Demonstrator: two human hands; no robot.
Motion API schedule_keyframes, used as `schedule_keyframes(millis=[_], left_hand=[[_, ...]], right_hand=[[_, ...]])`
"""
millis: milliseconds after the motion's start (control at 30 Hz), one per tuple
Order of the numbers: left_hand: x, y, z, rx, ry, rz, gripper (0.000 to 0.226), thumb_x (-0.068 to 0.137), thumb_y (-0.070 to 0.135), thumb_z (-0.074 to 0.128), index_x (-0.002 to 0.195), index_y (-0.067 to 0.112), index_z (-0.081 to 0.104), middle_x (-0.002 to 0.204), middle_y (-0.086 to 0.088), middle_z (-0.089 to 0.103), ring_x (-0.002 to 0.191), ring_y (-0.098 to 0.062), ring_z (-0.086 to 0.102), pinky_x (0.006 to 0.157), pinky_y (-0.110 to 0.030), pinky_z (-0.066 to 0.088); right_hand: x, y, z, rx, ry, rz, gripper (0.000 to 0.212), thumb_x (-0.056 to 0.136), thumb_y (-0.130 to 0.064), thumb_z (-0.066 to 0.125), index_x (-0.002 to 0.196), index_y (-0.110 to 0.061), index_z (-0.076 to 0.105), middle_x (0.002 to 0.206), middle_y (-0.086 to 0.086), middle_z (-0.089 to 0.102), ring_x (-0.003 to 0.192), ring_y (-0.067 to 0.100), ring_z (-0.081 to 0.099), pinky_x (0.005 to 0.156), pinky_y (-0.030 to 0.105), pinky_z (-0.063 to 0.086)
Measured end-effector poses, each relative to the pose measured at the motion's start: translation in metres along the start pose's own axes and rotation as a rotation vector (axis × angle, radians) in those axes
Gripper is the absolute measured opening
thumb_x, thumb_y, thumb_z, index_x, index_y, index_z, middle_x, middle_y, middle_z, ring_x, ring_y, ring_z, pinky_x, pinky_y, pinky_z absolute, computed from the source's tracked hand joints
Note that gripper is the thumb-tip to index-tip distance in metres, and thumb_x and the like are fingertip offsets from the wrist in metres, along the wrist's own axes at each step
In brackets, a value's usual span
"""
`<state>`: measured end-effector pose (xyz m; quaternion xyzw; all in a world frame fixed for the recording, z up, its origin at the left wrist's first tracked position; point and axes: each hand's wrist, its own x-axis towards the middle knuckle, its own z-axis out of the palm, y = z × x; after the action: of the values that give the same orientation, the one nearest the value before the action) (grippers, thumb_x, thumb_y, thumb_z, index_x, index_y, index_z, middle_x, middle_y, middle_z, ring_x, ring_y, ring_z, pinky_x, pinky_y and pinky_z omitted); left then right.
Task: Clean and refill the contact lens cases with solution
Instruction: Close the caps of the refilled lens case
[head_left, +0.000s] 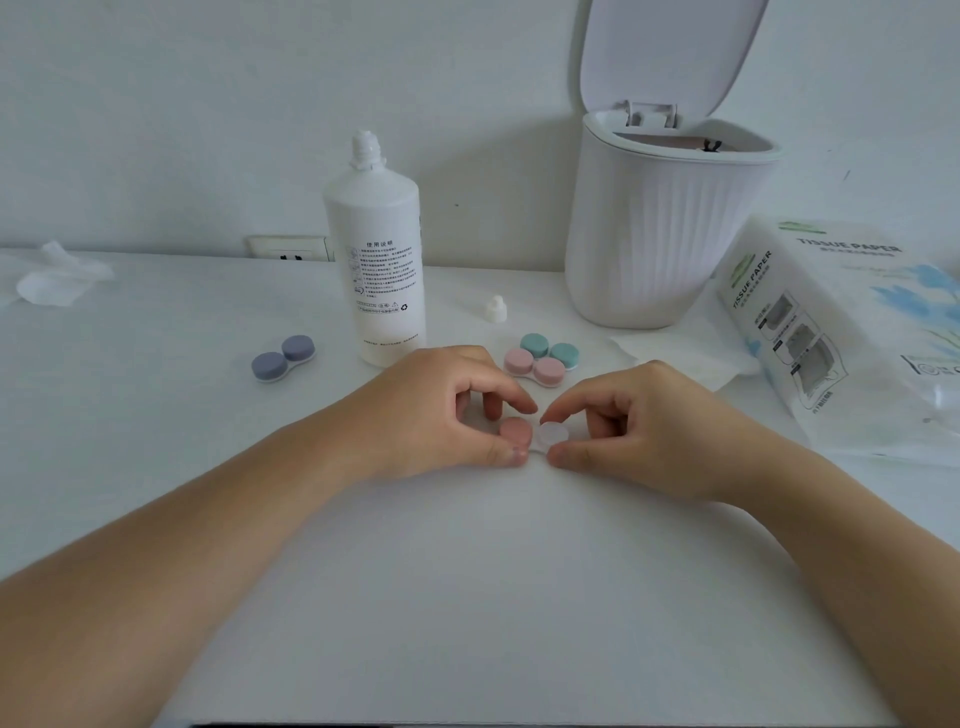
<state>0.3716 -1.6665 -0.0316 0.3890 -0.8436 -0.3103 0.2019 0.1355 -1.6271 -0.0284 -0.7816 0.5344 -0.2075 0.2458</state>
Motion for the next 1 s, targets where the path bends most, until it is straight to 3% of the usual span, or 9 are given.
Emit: schedule_keyframes(millis=[133,333,600,867,1000], left_hand=[[0.000,0.000,0.001,-0.021,-0.011,0.012,0.025,0.076,0.034,0.087,0.093,0.047,0.074,0.091,0.022,0.058,0.065,0.000,0.048,0.063,-0.010,0.037],[-0.001,0.001,0.007,0.014,0.033,0.038,0.017,0.078,0.028,0.086,0.091,0.033,0.077,0.087,0.021,0.061,0.069,0.010,0.052,0.063,-0.008,0.036],[-0.006,0.004,0.018,0.096,0.135,0.012,0.012,0.079,0.031,0.084,0.087,0.033,0.075,0.091,0.024,0.060,0.071,0.004,0.053,0.062,-0.014,0.033],[-0.010,0.005,0.023,0.096,0.213,-0.023,0.016,0.076,0.039,0.084,0.086,0.033,0.074,0.088,0.016,0.063,0.081,0.001,0.058,0.068,-0.021,0.044],[-0.010,0.004,0.020,0.079,0.216,-0.045,0.029,0.066,0.054,0.086,0.079,0.034,0.069,0.085,0.015,0.060,0.082,-0.002,0.059,0.066,-0.021,0.046]], right_hand=[[0.001,0.002,0.001,0.038,-0.003,0.003,0.015,0.079,-0.039,0.081,0.092,-0.037,0.074,0.053,-0.015,0.053,0.049,0.002,0.046,0.054,0.016,0.039],[0.002,0.005,0.003,0.105,0.014,0.001,0.015,0.076,-0.035,0.085,0.087,-0.034,0.074,0.058,-0.015,0.058,0.051,0.000,0.047,0.054,0.014,0.039],[0.004,0.006,0.004,0.129,0.019,-0.003,0.014,0.077,-0.031,0.086,0.085,-0.033,0.075,0.057,-0.015,0.058,0.050,-0.001,0.047,0.054,0.011,0.039],[0.003,0.005,0.005,0.130,0.028,-0.002,0.014,0.076,-0.032,0.087,0.084,-0.030,0.076,0.056,-0.014,0.057,0.051,0.000,0.046,0.054,0.013,0.039],[0.003,0.004,0.004,0.135,0.021,-0.002,0.015,0.075,-0.032,0.087,0.084,-0.030,0.075,0.057,-0.013,0.057,0.052,0.001,0.046,0.054,0.016,0.039]])
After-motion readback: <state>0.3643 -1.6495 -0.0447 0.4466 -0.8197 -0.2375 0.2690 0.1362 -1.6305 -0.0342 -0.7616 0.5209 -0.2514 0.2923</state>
